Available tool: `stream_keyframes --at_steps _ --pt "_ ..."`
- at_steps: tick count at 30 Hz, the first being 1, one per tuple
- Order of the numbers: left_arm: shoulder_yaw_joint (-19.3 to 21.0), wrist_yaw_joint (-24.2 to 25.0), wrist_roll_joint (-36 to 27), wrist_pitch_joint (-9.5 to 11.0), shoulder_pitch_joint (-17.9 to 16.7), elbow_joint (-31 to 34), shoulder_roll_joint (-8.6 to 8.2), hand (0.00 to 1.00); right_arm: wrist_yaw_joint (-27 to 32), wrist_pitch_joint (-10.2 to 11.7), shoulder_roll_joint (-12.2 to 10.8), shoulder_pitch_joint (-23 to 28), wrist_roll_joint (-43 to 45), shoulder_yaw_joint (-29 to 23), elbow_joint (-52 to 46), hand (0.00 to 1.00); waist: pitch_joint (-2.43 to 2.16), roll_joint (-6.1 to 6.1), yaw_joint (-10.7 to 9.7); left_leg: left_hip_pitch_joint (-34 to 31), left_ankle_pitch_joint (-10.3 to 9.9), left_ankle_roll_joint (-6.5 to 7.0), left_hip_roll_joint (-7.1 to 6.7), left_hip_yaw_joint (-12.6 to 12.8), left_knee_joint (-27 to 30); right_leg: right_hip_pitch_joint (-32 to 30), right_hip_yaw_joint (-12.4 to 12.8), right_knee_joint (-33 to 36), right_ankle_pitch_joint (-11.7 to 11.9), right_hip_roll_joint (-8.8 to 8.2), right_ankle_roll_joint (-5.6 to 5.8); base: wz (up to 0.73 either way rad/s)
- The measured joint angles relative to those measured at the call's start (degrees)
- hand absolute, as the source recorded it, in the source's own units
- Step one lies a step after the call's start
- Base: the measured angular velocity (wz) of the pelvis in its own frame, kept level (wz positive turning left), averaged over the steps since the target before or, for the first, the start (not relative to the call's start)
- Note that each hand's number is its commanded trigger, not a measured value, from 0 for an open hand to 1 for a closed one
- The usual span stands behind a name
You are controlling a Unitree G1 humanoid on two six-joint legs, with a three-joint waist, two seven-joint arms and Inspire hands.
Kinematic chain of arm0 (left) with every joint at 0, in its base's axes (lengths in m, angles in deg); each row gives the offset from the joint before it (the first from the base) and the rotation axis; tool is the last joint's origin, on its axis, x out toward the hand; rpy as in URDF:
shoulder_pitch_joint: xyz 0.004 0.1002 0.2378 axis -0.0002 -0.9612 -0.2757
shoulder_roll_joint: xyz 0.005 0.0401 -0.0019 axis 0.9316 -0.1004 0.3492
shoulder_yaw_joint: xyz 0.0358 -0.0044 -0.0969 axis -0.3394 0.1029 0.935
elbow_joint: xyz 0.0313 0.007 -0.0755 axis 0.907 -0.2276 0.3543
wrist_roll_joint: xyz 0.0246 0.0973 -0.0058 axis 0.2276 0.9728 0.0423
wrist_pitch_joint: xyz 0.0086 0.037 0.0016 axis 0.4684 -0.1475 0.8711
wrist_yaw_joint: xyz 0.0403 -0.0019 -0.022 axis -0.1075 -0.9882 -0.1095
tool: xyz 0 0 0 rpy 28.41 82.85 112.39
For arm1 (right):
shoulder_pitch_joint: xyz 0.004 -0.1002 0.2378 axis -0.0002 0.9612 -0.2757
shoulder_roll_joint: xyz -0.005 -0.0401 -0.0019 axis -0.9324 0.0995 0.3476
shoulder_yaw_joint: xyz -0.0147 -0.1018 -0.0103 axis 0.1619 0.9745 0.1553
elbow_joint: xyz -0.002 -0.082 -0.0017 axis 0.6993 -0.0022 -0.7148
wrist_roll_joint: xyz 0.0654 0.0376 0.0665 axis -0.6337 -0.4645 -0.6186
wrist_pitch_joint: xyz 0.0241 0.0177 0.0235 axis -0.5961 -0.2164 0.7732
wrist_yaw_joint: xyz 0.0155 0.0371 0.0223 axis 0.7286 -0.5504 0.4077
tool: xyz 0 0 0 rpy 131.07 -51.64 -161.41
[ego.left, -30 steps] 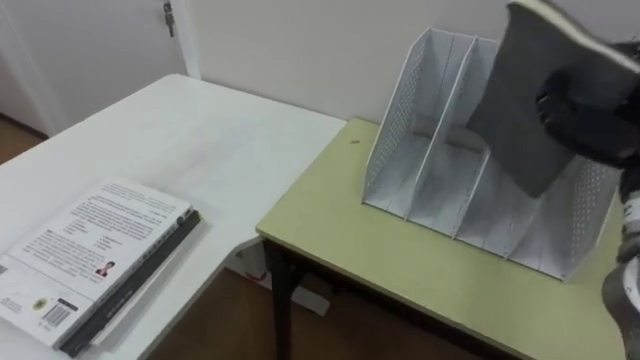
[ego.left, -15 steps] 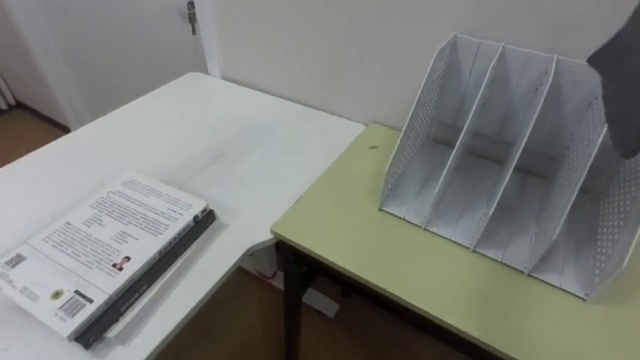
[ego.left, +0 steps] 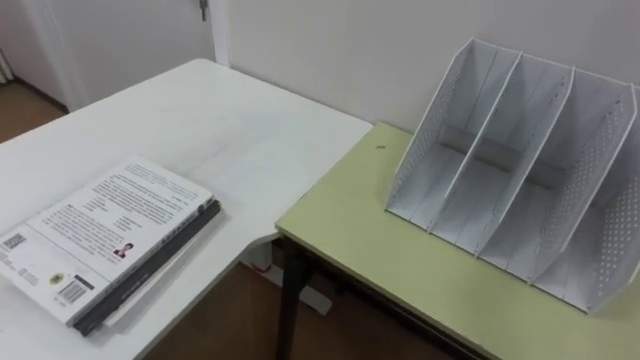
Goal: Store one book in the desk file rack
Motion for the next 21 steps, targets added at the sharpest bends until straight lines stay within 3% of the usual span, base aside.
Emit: stream_keyframes --at_steps 6,15,21 --pt "0.93 -0.75 0.04 -1.15 0.10 0.05 -0.04 0.00 -0.40 -0.05 0.06 -0.44 -0.27 -0.01 3.46 1.00 0.06 0.02 0.11 0.12 0.00 0.00 0.01 -0.38 0.02 0.52 -0.45 -0.04 -0.01 -0.01 -0.02 0.04" --pt "0.93 -0.67 0.05 -2.02 0.28 0.28 0.20 0.00 -3.86 -1.84 0.11 -1.35 -0.66 0.10 9.54 1.00 0.14 -0.11 0.21 -0.34 0.02 -0.02 -0.15 -1.92 0.13 0.75 -1.45 -0.07 -0.01 -0.13 -0.02 0.04" --pt "0.89 -0.59 0.05 -2.11 0.42 0.38 0.88 0.00 -5.95 -1.91 0.16 -1.39 -2.69 0.76 13.58 1.00 0.61 -0.92 0.20 -0.14 0.02 -0.02 -0.27 -3.16 0.36 1.18 -2.17 -0.02 0.00 -0.21 -0.03 0.02"
